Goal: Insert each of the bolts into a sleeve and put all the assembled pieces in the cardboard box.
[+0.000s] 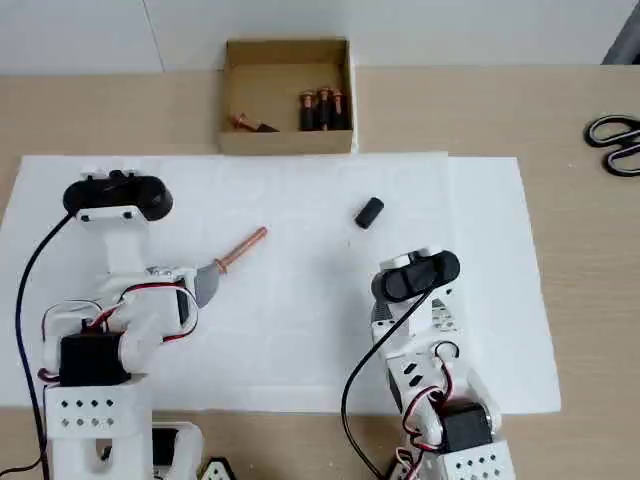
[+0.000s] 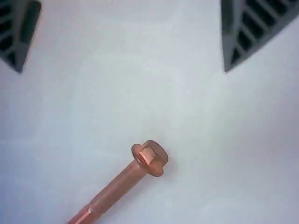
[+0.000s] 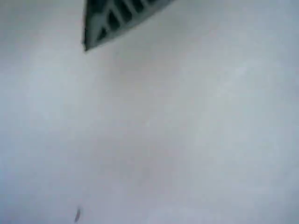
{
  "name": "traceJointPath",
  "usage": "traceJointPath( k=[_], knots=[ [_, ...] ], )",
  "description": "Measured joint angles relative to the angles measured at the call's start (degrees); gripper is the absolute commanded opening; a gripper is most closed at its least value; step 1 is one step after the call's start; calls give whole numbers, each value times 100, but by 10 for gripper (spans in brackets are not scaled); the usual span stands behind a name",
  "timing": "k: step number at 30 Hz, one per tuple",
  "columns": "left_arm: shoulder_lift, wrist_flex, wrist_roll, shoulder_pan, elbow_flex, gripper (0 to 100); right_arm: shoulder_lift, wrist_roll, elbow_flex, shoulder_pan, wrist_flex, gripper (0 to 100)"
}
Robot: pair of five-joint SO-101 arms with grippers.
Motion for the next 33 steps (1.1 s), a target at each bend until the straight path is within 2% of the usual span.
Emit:
traceJointPath(
  k=[33],
  knots=[
    [0,167,0,0,0,258,0,0,0,0,0,184]
  ],
)
